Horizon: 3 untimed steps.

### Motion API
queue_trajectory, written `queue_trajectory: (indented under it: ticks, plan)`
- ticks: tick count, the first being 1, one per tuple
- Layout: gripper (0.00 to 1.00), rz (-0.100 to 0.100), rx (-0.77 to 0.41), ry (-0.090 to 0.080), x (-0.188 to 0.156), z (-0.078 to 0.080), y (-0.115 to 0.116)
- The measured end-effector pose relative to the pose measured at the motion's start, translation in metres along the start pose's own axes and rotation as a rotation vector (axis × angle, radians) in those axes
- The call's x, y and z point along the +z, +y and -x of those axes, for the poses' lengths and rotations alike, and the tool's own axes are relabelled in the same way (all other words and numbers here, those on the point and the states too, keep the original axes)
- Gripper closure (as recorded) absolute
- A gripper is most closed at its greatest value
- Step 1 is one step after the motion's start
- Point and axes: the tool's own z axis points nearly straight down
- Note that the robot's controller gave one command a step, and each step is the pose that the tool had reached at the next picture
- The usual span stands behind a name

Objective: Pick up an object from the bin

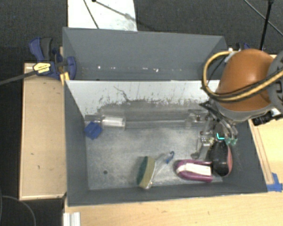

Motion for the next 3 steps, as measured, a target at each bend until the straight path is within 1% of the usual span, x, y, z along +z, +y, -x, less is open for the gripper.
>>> queue_trajectory:
  ticks: [1, 2, 3]
  plan:
    - [0.0, 0.0, -0.01, 0.003, 0.074, -0.033, -0.005]
    - [0.0, 0.002, -0.034, 0.0, 0.121, -0.043, -0.018]
    - [1.0, 0.001, -0.037, 0.0, 0.117, -0.043, -0.018]
